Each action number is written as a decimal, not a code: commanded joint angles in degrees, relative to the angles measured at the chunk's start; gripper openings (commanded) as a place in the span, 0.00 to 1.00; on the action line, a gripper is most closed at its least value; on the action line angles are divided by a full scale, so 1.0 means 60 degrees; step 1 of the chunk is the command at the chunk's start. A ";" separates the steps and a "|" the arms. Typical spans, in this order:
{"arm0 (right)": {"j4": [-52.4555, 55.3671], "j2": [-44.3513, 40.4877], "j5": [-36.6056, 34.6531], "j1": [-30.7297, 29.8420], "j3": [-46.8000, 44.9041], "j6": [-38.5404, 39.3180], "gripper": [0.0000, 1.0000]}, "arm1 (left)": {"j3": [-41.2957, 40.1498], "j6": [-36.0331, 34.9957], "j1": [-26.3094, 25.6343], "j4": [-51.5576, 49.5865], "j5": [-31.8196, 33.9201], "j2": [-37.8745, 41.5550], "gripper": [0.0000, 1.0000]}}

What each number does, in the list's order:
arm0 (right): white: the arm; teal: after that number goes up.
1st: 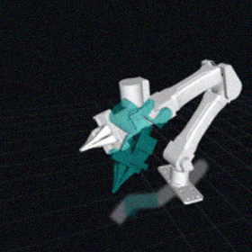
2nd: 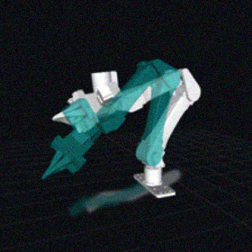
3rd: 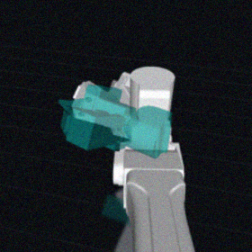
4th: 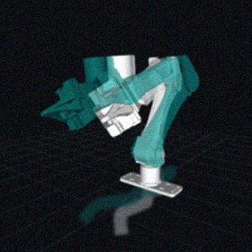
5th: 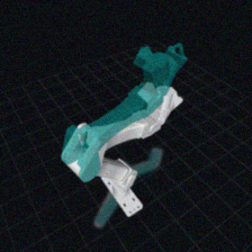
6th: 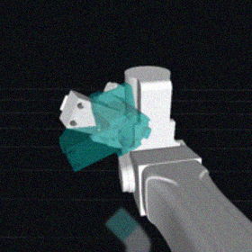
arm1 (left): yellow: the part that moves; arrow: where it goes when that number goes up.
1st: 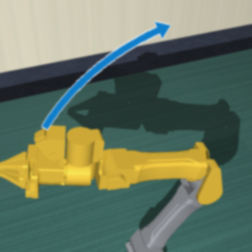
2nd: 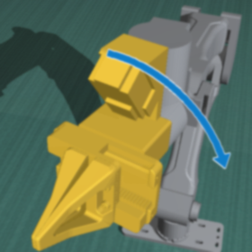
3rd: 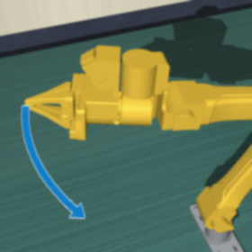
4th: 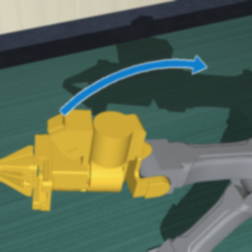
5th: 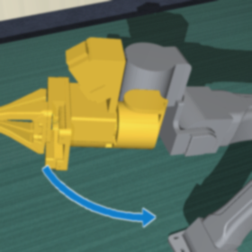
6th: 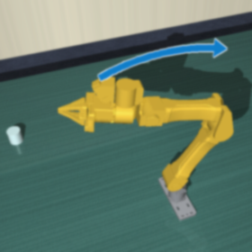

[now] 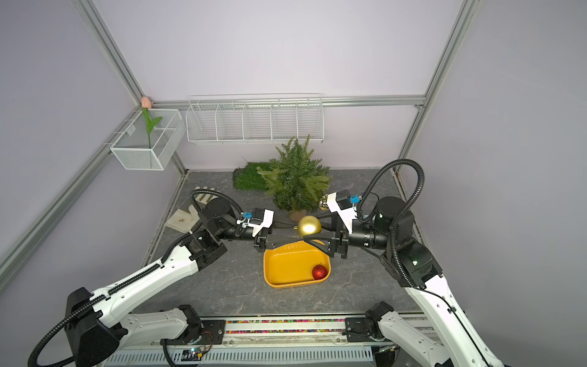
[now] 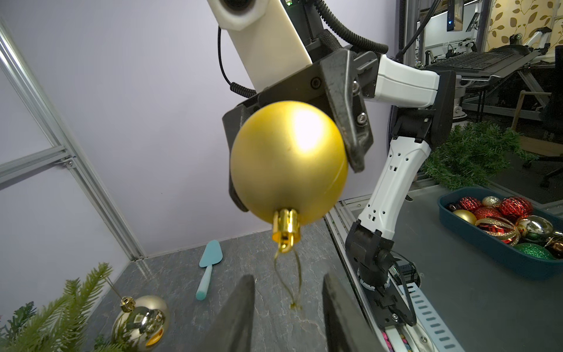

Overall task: Decorate the small christmas tree with ornaments
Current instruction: Pick up an ornament from the container.

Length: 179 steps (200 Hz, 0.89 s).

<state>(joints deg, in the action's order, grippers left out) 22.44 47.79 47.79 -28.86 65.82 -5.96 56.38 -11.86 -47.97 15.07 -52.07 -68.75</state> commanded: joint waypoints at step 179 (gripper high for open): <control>-0.0058 -0.0574 -0.1986 0.0005 -0.1179 0.0262 0.42 | 0.1118 -0.1493 -0.0019 -0.3969 0.3110 0.0503 0.00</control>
<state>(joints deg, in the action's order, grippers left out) 22.68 44.77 39.88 -28.86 60.95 -5.32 60.27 -18.39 -47.97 -0.71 -41.63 -66.19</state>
